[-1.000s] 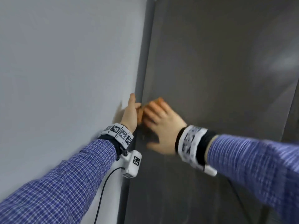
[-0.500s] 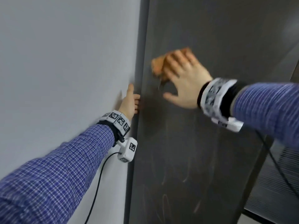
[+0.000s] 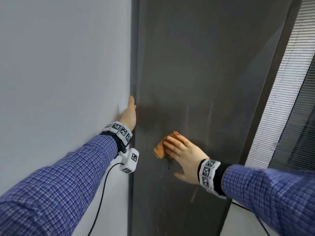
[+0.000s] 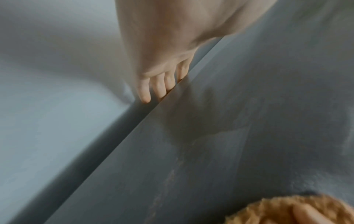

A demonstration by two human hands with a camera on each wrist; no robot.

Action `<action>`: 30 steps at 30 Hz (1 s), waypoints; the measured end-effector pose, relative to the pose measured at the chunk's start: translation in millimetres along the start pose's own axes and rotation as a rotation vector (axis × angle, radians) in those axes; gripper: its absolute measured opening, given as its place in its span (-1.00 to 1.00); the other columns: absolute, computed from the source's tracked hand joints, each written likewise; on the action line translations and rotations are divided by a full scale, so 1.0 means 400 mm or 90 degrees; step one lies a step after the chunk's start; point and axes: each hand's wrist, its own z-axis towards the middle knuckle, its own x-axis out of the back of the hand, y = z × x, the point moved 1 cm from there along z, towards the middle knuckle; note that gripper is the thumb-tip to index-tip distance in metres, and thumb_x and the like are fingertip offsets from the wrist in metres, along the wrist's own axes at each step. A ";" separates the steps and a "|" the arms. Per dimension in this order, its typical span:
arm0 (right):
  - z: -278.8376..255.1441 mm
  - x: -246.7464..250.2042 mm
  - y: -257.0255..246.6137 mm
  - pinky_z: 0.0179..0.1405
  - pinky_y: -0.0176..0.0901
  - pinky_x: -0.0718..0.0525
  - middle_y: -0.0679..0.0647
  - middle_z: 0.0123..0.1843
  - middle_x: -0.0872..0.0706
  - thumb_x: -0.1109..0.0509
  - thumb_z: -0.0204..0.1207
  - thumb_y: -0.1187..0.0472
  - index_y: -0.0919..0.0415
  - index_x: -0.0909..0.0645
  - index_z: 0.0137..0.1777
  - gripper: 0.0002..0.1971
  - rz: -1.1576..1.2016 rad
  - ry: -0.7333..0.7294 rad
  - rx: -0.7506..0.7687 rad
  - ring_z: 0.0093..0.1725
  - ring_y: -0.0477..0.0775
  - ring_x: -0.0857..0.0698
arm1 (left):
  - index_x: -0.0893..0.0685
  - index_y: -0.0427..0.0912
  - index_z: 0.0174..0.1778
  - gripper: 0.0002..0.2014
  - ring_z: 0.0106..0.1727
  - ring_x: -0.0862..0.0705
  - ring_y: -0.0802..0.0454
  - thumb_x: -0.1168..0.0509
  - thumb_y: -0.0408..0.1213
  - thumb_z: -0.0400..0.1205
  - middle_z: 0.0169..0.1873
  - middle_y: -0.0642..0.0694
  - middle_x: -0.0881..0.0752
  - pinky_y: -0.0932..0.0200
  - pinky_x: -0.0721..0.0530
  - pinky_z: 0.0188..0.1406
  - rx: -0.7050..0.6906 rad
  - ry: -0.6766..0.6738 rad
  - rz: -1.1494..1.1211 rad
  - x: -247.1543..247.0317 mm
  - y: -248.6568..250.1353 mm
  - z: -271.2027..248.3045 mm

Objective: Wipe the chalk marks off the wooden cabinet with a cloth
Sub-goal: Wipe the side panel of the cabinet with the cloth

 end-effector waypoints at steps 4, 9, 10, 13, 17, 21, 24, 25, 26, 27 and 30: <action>0.013 0.160 0.216 0.64 0.37 -0.03 0.27 0.58 -0.44 -0.31 0.22 -0.36 0.31 -0.50 0.52 -0.04 -0.035 0.157 -0.079 0.63 0.36 -0.27 | -0.31 -0.13 0.74 0.26 0.69 -0.34 -0.17 0.17 0.72 0.28 0.68 -0.18 -0.38 -0.21 -0.15 0.74 0.030 0.022 0.045 -0.005 -0.022 0.010; -0.060 0.325 0.453 0.66 0.32 0.03 0.26 0.69 -0.24 0.03 0.42 -0.44 0.28 -0.32 0.64 -0.03 -0.065 0.227 -0.276 0.71 0.33 -0.06 | -0.18 -0.03 0.79 0.48 0.72 -0.29 -0.12 0.15 0.88 0.02 0.72 -0.10 -0.30 -0.18 -0.12 0.75 0.040 0.060 0.102 -0.024 -0.030 0.015; -0.075 0.308 0.445 0.66 0.32 0.04 0.26 0.70 -0.23 0.03 0.40 -0.45 0.28 -0.31 0.64 -0.02 -0.071 0.227 -0.276 0.71 0.33 -0.04 | -0.19 -0.05 0.78 0.34 0.71 -0.31 -0.13 0.16 0.82 0.20 0.70 -0.13 -0.34 -0.17 -0.11 0.75 0.037 0.068 0.114 -0.036 -0.012 -0.020; -0.107 0.162 0.296 0.63 0.39 0.06 0.30 0.65 -0.32 -0.17 0.29 -0.44 0.32 -0.36 0.61 0.03 -0.037 0.235 -0.177 0.68 0.39 -0.10 | -0.19 -0.09 0.78 0.00 0.70 -0.31 -0.11 0.21 0.55 0.57 0.68 -0.16 -0.37 -0.15 -0.06 0.76 0.015 0.073 0.142 -0.068 0.012 -0.100; -0.235 -0.114 -0.009 0.62 0.36 0.38 0.32 0.68 -0.24 -0.32 0.27 -0.38 0.35 -0.20 0.66 0.09 0.056 0.028 -0.032 0.70 0.37 -0.02 | -0.15 -0.11 0.79 -0.18 0.76 -0.19 -0.03 0.21 0.38 0.74 0.74 -0.08 -0.24 0.00 0.02 0.75 0.006 0.053 0.179 -0.084 -0.029 -0.145; -0.294 -0.180 -0.051 0.54 0.27 0.59 0.24 0.75 0.00 -0.21 0.46 -0.35 0.30 -0.04 0.72 0.00 0.006 -0.073 0.003 0.73 0.28 0.16 | -0.16 -0.18 0.78 -0.15 0.75 -0.22 -0.08 0.23 0.39 0.74 0.73 -0.14 -0.27 -0.01 0.00 0.76 0.037 0.068 0.230 -0.053 -0.083 -0.171; -0.227 -0.068 0.062 0.67 0.33 0.19 0.31 0.66 -0.31 -0.31 0.33 -0.31 0.36 -0.35 0.61 -0.03 0.045 0.053 -0.050 0.69 0.34 -0.13 | -0.14 -0.28 0.77 -0.07 0.74 -0.24 -0.17 0.23 0.42 0.71 0.72 -0.25 -0.28 -0.11 -0.06 0.77 0.059 0.092 0.274 -0.033 -0.092 -0.184; -0.197 -0.010 0.115 0.67 0.33 0.12 0.32 0.64 -0.35 -0.30 0.33 -0.32 0.37 -0.39 0.59 -0.05 0.051 0.116 -0.086 0.68 0.35 -0.16 | -0.14 -0.27 0.77 -0.07 0.73 -0.26 -0.17 0.23 0.43 0.70 0.71 -0.24 -0.31 -0.14 -0.09 0.76 0.054 0.095 0.275 -0.028 -0.093 -0.186; -0.168 0.048 0.170 0.66 0.34 0.10 0.33 0.64 -0.34 -0.24 0.36 -0.32 0.37 -0.39 0.59 -0.06 0.047 0.160 -0.128 0.68 0.36 -0.16 | -0.14 -0.22 0.78 -0.08 0.72 -0.28 -0.15 0.23 0.44 0.70 0.70 -0.22 -0.33 -0.16 -0.11 0.76 0.051 0.098 0.273 -0.026 -0.092 -0.186; -0.142 0.101 0.223 0.66 0.34 0.09 0.33 0.65 -0.32 -0.18 0.39 -0.33 0.37 -0.38 0.59 -0.07 0.037 0.199 -0.167 0.69 0.36 -0.13 | -0.14 -0.19 0.78 -0.09 0.71 -0.29 -0.14 0.23 0.44 0.70 0.69 -0.19 -0.34 -0.16 -0.12 0.75 0.048 0.097 0.265 -0.024 -0.092 -0.180; -0.077 0.218 0.332 0.68 0.29 0.08 0.31 0.69 -0.23 -0.09 0.45 -0.33 0.36 -0.31 0.63 -0.09 0.022 0.257 -0.233 0.70 0.34 -0.06 | -0.15 -0.13 0.78 0.00 0.72 -0.27 -0.13 0.22 0.54 0.58 0.69 -0.17 -0.33 -0.19 -0.11 0.75 0.062 0.075 0.225 -0.017 -0.102 -0.152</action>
